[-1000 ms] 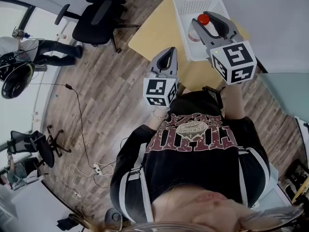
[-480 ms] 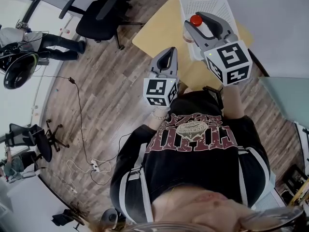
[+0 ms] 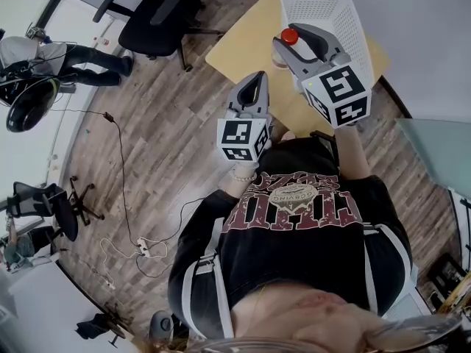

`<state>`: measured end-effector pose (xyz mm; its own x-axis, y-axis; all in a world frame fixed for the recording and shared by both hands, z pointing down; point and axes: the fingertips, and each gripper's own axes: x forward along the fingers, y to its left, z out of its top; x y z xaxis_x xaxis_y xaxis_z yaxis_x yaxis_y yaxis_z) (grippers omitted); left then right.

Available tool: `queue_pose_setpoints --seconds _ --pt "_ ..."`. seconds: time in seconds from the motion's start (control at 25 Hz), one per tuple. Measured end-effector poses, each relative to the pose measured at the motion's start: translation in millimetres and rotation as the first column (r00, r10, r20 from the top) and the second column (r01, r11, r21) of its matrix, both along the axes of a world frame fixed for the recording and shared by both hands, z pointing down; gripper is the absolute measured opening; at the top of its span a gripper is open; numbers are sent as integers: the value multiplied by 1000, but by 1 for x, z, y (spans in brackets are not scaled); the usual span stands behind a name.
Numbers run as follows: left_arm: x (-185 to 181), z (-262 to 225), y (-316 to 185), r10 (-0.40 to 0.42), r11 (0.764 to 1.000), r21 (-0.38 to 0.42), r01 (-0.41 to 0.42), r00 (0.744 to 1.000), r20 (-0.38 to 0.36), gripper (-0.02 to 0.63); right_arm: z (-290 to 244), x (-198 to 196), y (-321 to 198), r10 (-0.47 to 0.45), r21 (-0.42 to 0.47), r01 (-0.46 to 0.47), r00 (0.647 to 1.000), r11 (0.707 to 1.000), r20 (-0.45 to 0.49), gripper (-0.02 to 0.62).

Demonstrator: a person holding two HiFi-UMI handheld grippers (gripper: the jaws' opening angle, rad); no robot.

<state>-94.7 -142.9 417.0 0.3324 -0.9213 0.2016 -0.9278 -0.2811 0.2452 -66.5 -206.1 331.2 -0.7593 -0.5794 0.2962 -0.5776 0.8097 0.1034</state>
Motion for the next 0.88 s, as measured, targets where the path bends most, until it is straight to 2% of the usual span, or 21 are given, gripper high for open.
queue_pose_setpoints --seconds 0.44,0.88 --pt "-4 0 3 0 1000 1 0 1000 3 46 44 -13 5 -24 -56 22 999 998 -31 166" --pt "-22 1 6 -17 1000 -9 17 1000 5 46 91 -26 -1 -10 -127 4 999 992 -51 166"
